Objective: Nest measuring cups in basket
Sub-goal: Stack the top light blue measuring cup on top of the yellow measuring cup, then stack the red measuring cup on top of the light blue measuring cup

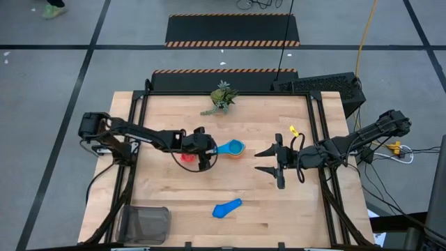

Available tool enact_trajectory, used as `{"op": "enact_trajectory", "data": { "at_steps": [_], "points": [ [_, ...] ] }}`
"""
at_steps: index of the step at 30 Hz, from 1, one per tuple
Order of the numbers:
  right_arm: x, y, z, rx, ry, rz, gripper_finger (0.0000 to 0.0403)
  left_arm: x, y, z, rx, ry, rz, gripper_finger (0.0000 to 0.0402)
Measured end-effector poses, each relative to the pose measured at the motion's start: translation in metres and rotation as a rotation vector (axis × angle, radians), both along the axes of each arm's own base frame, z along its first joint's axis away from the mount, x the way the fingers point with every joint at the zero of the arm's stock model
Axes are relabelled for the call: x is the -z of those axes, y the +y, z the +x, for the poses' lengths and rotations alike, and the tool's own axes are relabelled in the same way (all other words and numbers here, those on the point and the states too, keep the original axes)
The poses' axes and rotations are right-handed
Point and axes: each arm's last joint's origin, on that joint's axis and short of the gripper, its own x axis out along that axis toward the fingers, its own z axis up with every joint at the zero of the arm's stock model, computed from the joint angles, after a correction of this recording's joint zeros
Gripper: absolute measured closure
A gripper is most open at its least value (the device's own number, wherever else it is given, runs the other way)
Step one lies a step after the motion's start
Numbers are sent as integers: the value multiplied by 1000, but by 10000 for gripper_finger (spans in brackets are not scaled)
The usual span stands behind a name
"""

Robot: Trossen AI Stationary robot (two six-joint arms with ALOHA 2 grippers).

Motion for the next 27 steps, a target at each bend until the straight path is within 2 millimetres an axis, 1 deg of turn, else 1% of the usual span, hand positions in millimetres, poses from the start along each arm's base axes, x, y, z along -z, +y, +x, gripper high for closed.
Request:
{"op": "enact_trajectory", "data": {
  "at_steps": [6, 8, 10, 13, 19, 22, 24, 27],
  "points": [
    [0, 2, -1, -3, 5, 15, 206, -24, -10, -18, -8, 0, -38, 218],
    [1, 3, -1, -7, 7, 20, 206, -27, -14, -27, -24, 41, -33, 217],
    [0, 4, -2, -12, 6, 22, 206, -28, -19, -30, -54, 50, -14, 217],
    [0, 5, -2, -17, 5, 23, 206, -23, -22, -36, -102, 115, 43, 217],
    [0, 5, -2, -16, 5, 23, 206, -10, -19, -33, -199, 145, 58, 217],
    [0, 5, -2, -16, 5, 23, 206, -3, -17, -32, -215, 179, 46, 216],
    [0, 5, -2, -16, 5, 23, 206, 2, -17, -30, -214, 195, 43, 207],
    [0, 5, -2, -16, 5, 21, 206, 6, -16, -29, -231, 207, 69, 179]
  ]
}}
